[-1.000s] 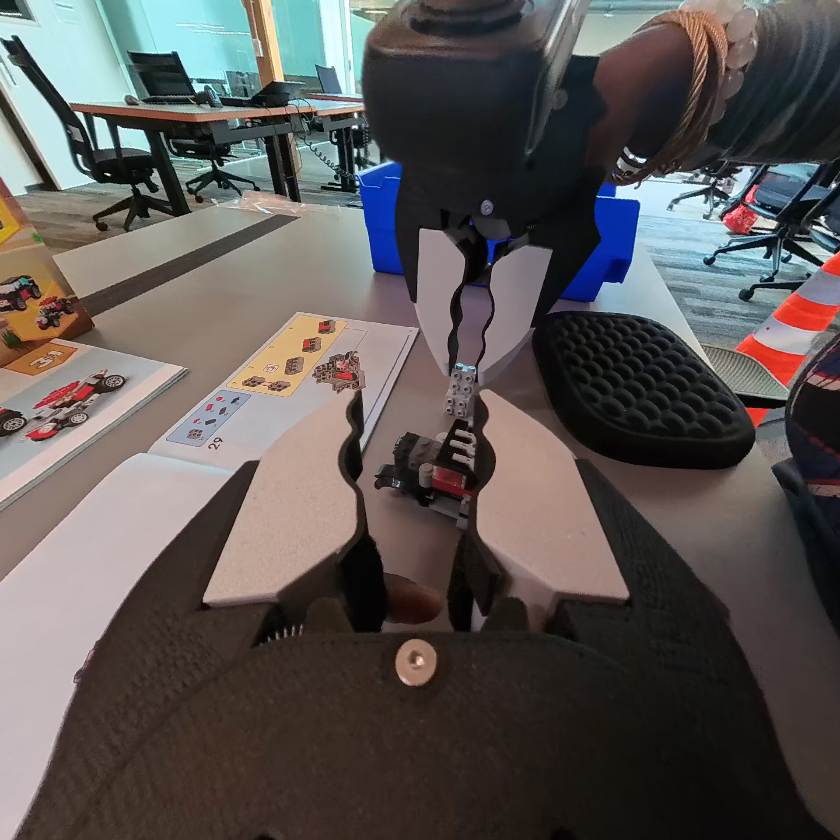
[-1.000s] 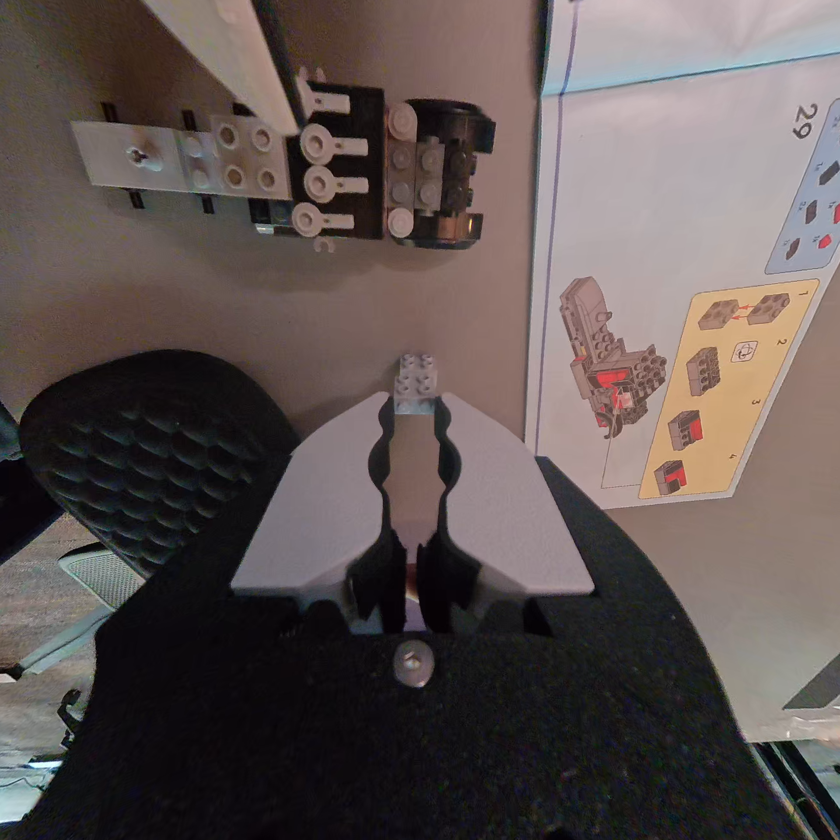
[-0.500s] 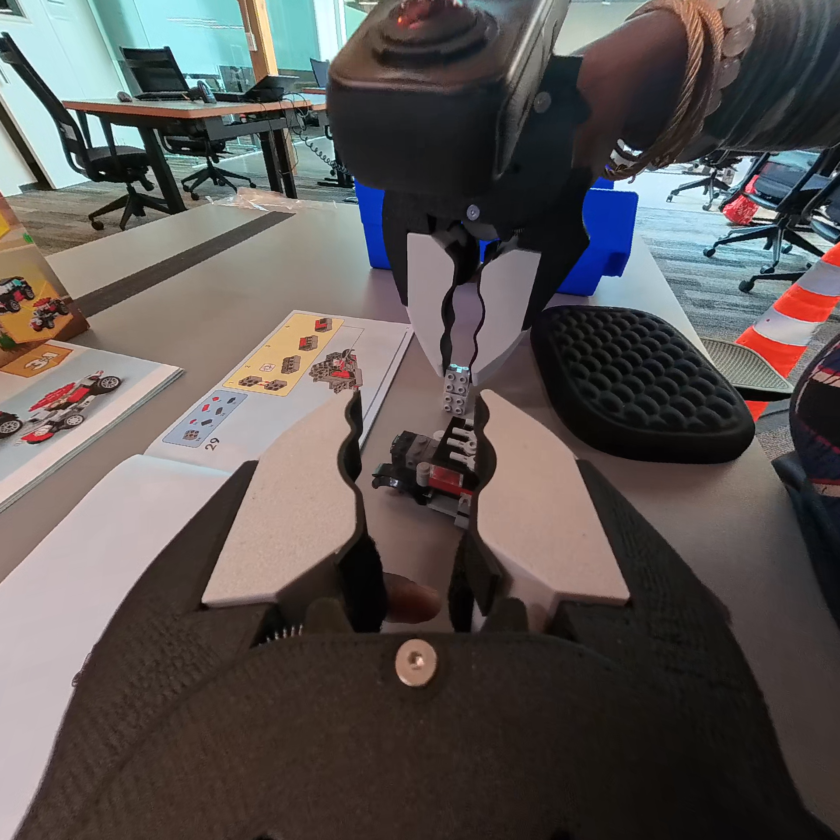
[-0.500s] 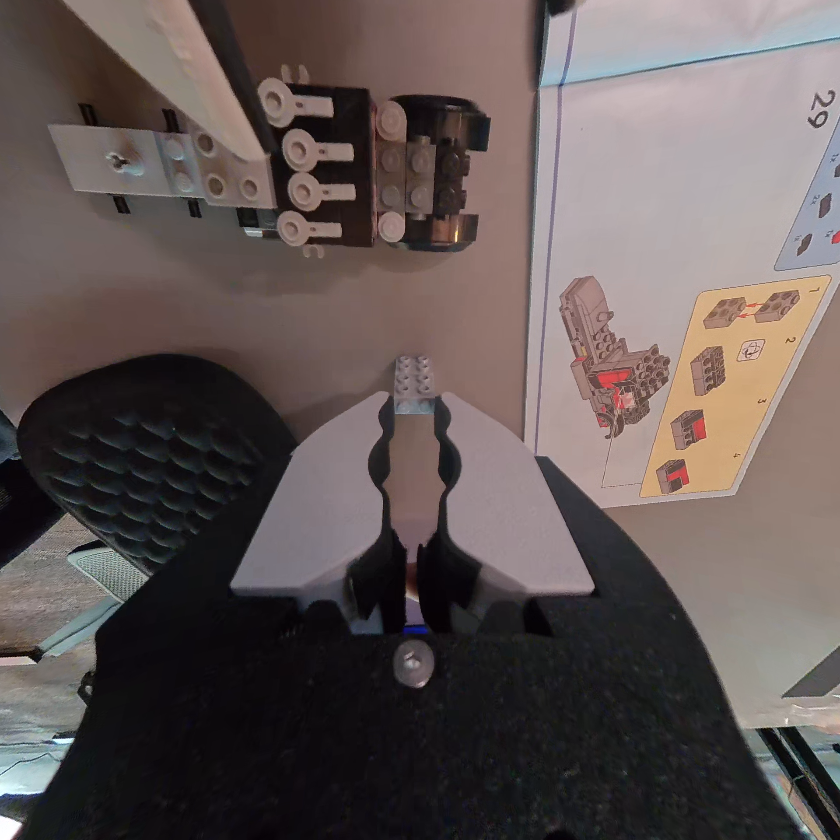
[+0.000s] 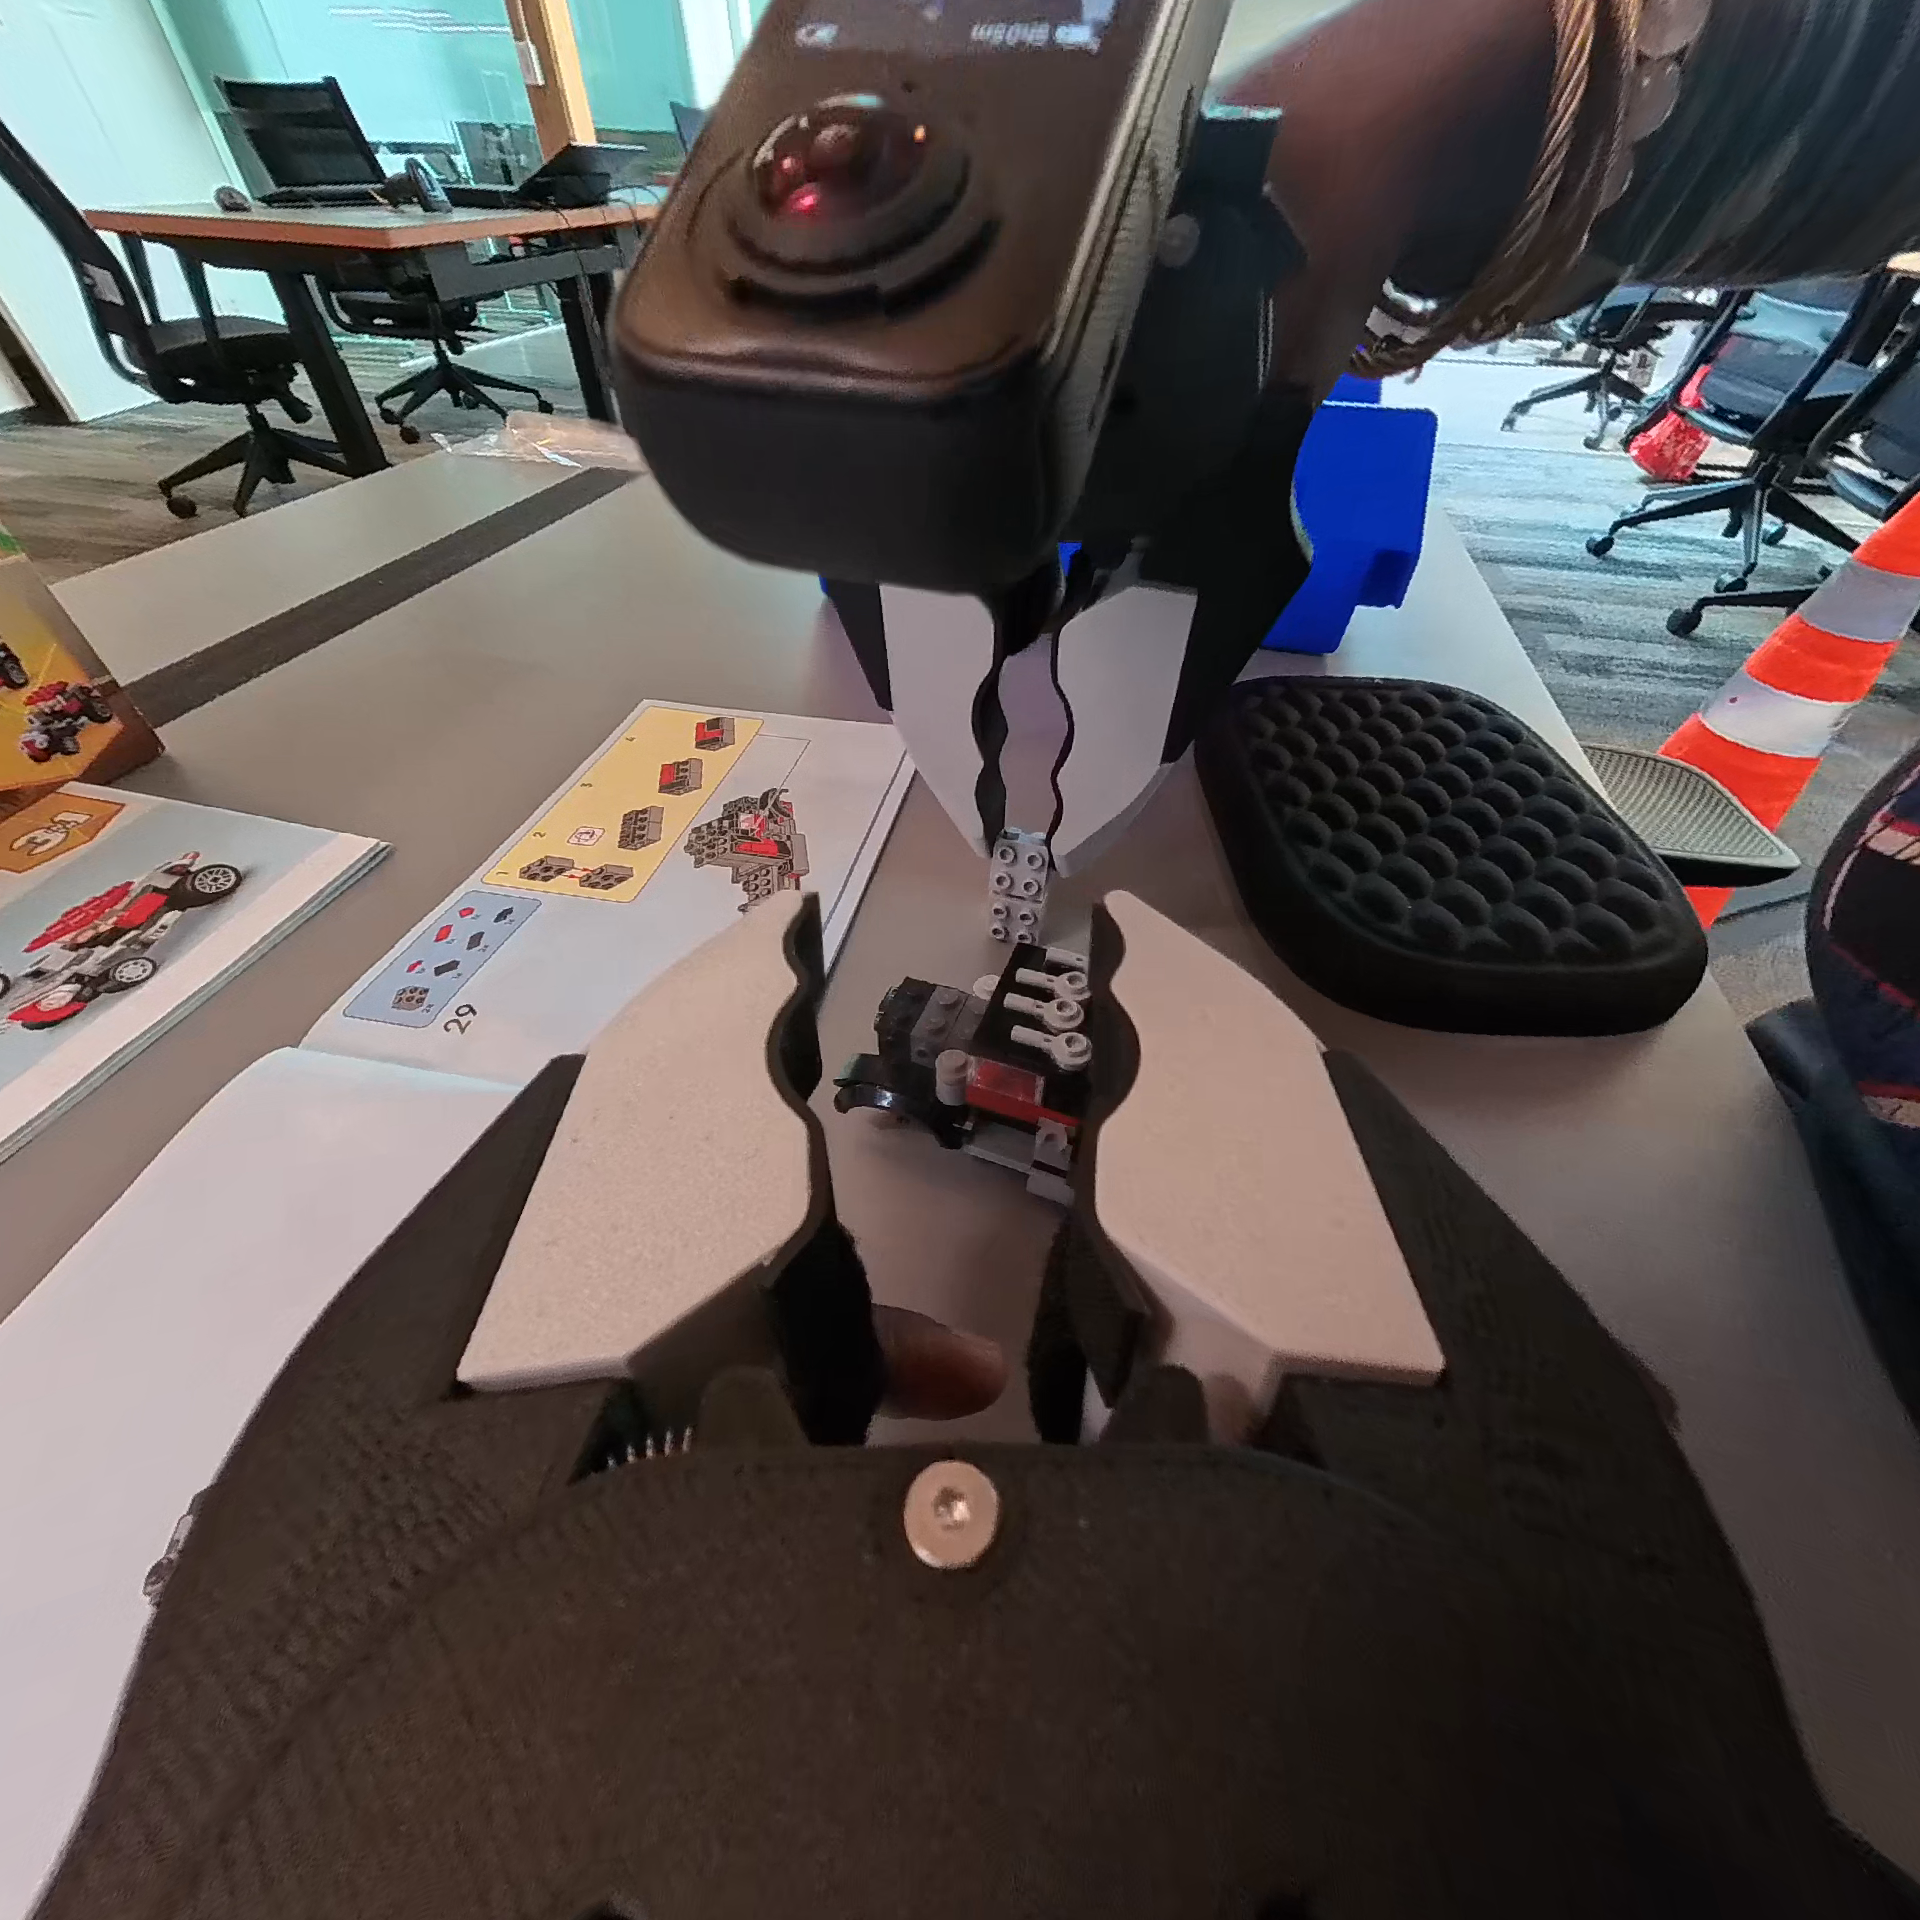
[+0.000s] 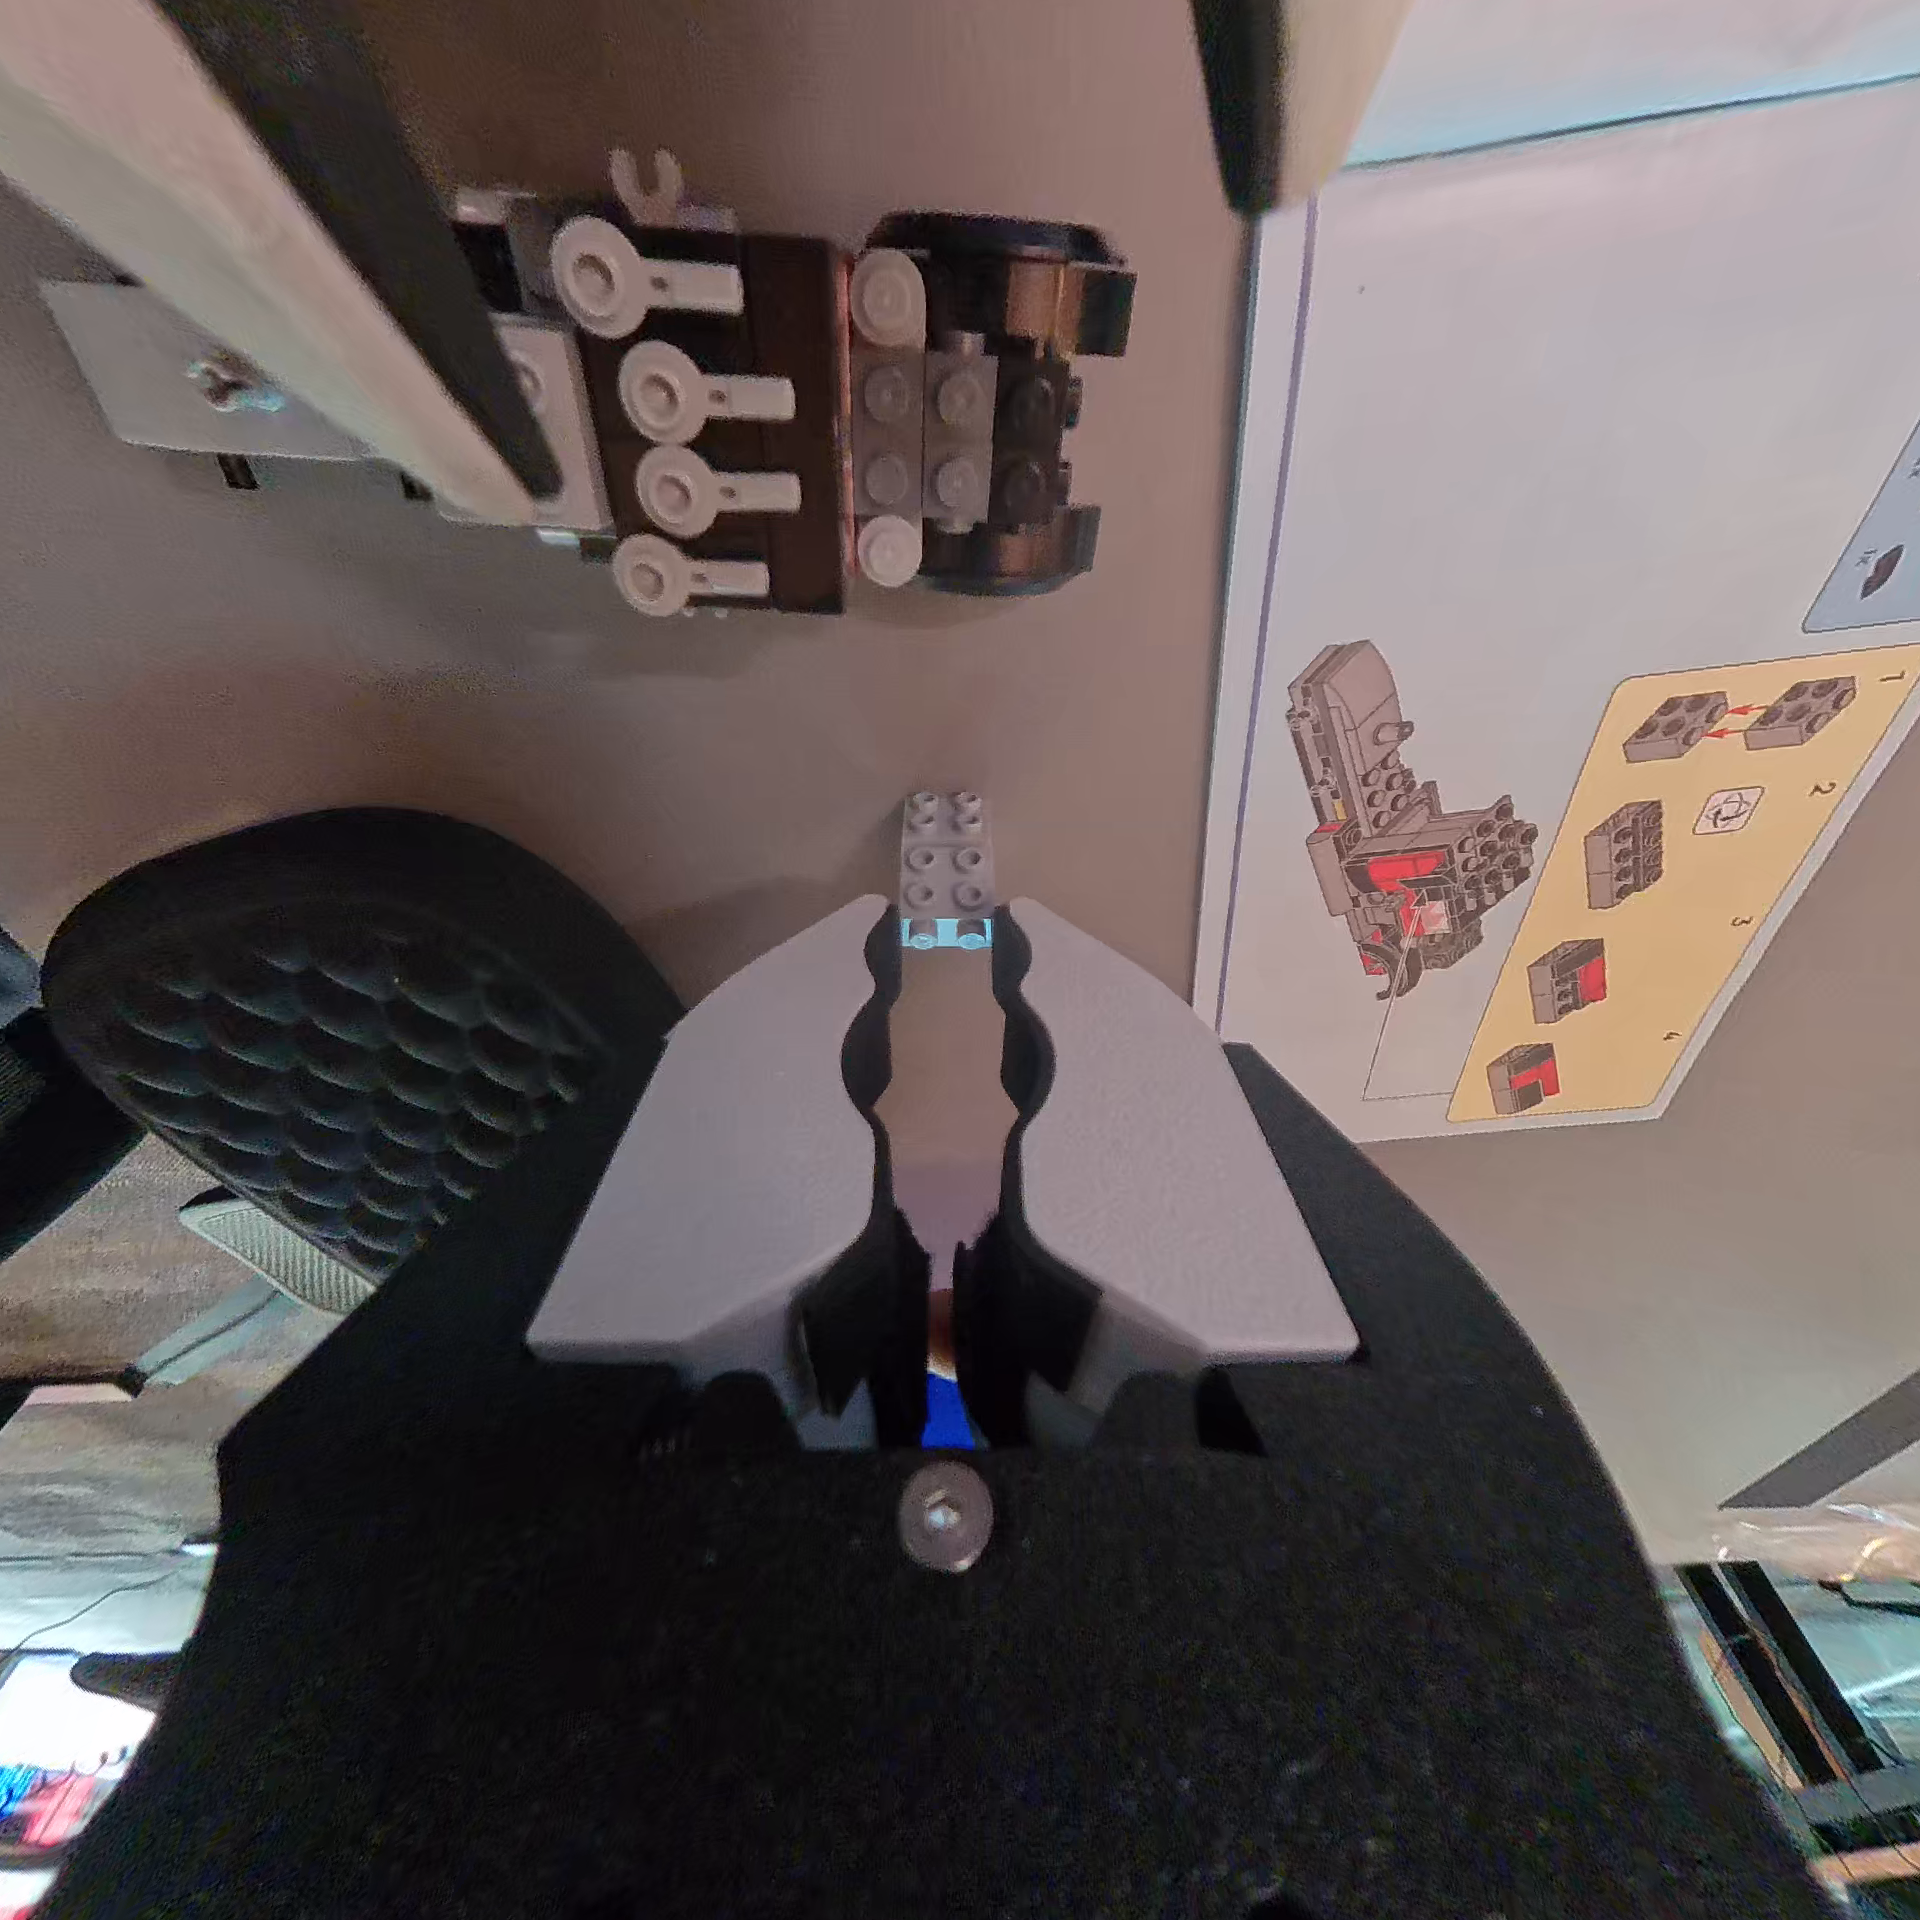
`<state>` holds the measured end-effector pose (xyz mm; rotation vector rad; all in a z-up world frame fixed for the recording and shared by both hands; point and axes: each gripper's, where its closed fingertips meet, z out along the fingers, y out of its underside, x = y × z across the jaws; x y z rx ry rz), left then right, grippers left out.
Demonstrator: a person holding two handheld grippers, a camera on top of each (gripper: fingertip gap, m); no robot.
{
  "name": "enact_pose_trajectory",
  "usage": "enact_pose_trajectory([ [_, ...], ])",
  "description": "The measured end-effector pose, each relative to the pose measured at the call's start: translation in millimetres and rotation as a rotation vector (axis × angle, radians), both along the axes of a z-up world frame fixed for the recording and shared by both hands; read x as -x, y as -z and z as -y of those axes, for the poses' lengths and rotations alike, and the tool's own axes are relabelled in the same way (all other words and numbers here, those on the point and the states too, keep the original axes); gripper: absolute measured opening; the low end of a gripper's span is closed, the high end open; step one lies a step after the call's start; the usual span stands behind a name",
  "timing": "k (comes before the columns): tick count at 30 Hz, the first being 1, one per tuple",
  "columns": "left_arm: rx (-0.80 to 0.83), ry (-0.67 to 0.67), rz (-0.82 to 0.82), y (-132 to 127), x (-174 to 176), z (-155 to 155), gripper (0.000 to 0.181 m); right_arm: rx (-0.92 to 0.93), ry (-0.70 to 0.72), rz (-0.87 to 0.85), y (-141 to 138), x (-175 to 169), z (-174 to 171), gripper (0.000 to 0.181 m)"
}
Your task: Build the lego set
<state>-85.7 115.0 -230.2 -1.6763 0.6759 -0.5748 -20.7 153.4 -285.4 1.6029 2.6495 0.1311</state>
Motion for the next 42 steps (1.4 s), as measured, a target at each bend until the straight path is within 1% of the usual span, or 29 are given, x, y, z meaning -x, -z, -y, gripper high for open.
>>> enact_pose_trajectory([
  [2, -0.001, 0.003, 0.0, 0, 0, 0, 0.051, -0.006, 0.002, 0.027, 0, 0, 1, 0.017],
  [4, -0.002, -0.01, 0.044, -4, 4, -1, 0.052, -0.01, 0.006, 0.047, 0, 2, 1, 0.017],
  [8, -0.026, -0.095, 0.247, -22, 29, -5, 0.056, -0.049, -0.011, 0.116, 0, 2, 1, 0.017],
  [10, -0.043, -0.105, 0.32, -29, 37, -4, 0.055, -0.054, -0.014, 0.121, 0, 5, 2, 0.017],
  [13, -0.044, -0.101, 0.311, -28, 36, -3, 0.056, -0.07, -0.015, 0.149, 0, 7, 2, 0.017],
  [17, -0.049, -0.122, 0.327, -29, 40, -4, 0.062, -0.085, -0.014, 0.147, 0, 12, 4, 0.017],
  [21, -0.052, -0.106, 0.285, -27, 36, -3, 0.064, -0.088, -0.01, 0.135, 1, 12, 3, 0.017],
  [26, -0.064, -0.101, 0.292, -29, 36, -1, 0.069, -0.051, 0.061, 0.016, -2, 7, -3, 0.017],
  [31, -0.066, -0.075, 0.255, -26, 30, 0, 0.07, 0.011, 0.124, -0.106, -10, 0, -5, 0.017],
  [34, -0.072, -0.062, 0.219, -24, 25, 1, 0.07, 0.083, 0.245, -0.265, -10, 0, -7, 0.017],
  [37, -0.073, -0.076, 0.203, -23, 25, 0, 0.069, 0.114, 0.361, -0.489, 4, -2, -15, 0.017],
  [39, -0.074, -0.077, 0.186, -22, 23, -1, 0.069, 0.111, 0.409, -0.577, 17, -8, -19, 0.017],
  [40, -0.076, -0.073, 0.17, -21, 20, -1, 0.069, 0.123, 0.429, -0.647, 16, -7, -20, 0.018],
  [41, -0.076, -0.066, 0.147, -19, 17, 0, 0.069, 0.133, 0.44, -0.691, 14, -8, -20, 0.022],
  [42, -0.076, -0.057, 0.119, -17, 14, 0, 0.069, 0.119, 0.453, -0.694, 14, -13, -23, 0.031],
])
